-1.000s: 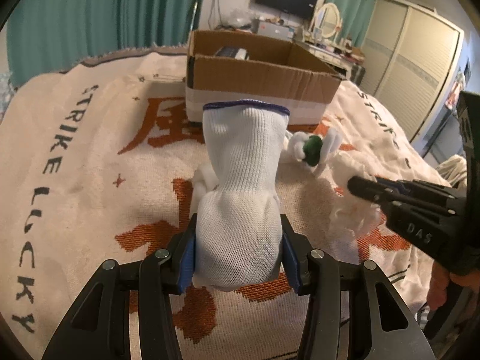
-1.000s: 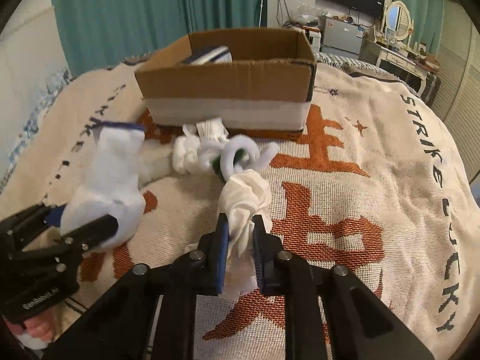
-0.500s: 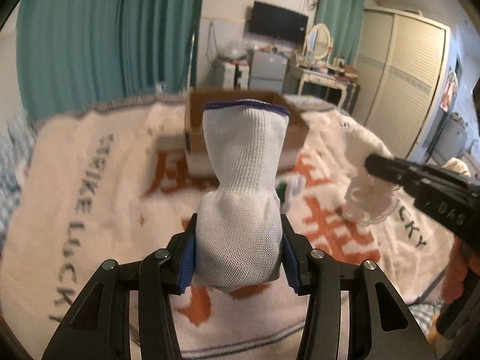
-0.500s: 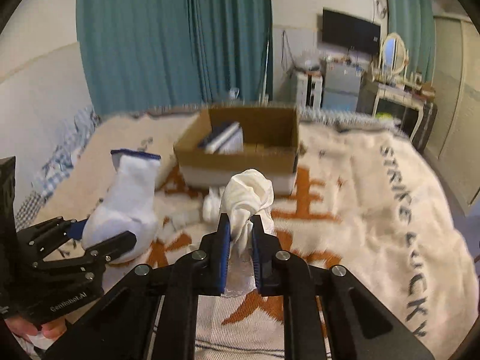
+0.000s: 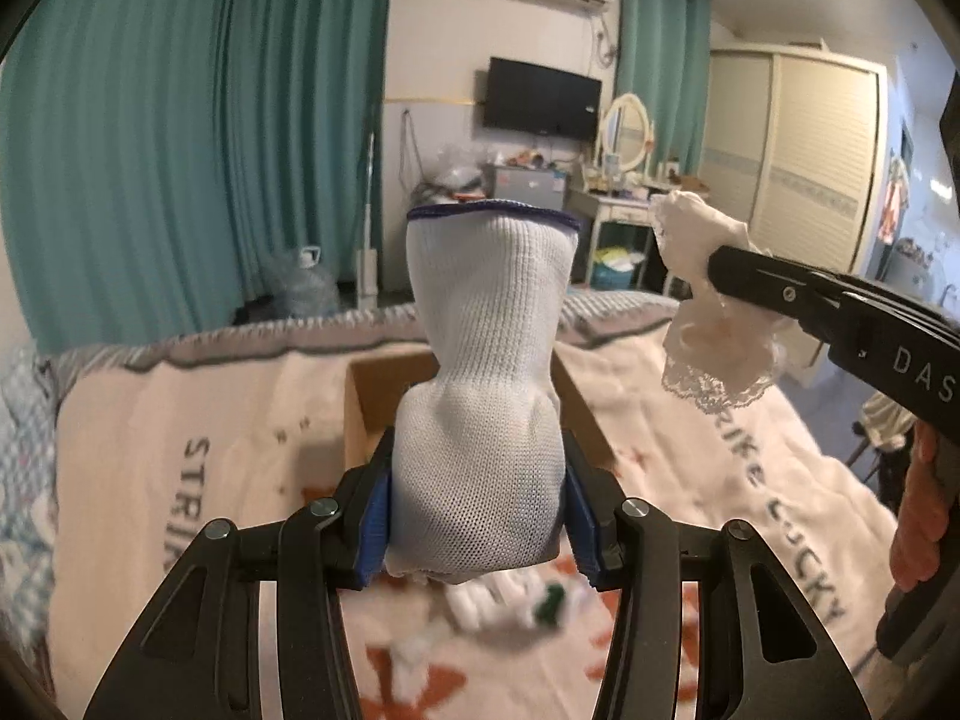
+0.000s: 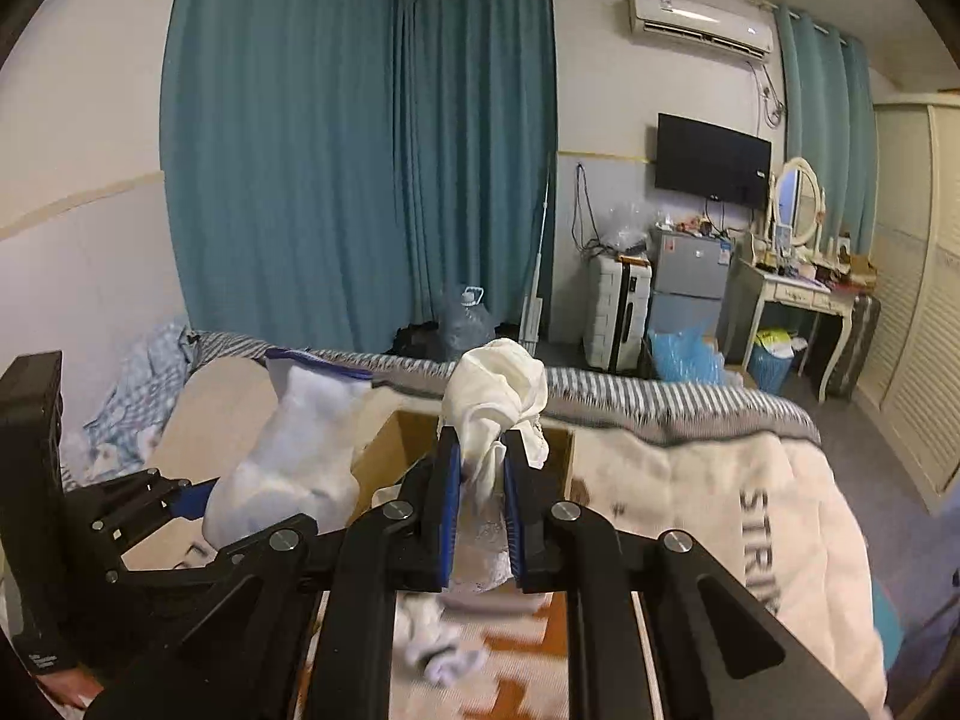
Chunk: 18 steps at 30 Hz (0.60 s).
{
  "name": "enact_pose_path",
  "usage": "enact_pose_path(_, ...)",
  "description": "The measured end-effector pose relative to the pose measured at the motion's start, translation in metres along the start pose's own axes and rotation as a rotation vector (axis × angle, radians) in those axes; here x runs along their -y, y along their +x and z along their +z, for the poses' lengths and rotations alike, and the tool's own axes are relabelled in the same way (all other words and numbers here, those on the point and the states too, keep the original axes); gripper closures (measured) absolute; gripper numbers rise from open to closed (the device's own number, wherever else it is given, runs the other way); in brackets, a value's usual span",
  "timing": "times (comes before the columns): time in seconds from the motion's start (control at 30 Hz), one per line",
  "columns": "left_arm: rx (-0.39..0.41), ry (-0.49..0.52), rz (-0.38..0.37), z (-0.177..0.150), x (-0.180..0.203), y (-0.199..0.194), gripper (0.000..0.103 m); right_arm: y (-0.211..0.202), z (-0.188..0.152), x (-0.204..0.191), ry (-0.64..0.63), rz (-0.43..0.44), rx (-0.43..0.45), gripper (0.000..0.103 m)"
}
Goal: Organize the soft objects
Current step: 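Carry the sock and cloth over the box and release both inside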
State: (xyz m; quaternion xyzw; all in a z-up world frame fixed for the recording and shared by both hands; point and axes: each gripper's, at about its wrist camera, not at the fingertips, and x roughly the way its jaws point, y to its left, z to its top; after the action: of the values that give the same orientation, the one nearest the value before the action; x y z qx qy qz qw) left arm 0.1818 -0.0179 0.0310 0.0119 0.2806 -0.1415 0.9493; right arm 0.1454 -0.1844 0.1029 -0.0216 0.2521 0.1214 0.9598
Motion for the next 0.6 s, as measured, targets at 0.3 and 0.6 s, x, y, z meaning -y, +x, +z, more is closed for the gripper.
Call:
enact_pose_path(0.3, -0.114, 0.042, 0.052, 0.014, -0.006, 0.118, 0.055, 0.127, -0.004, 0.038, 0.03, -0.01, -0.104, 0.09)
enact_pose_path(0.6, -0.17, 0.043, 0.029, 0.003, -0.011, 0.178, 0.052, 0.205, -0.037, 0.06, 0.071, 0.021, -0.183, 0.079)
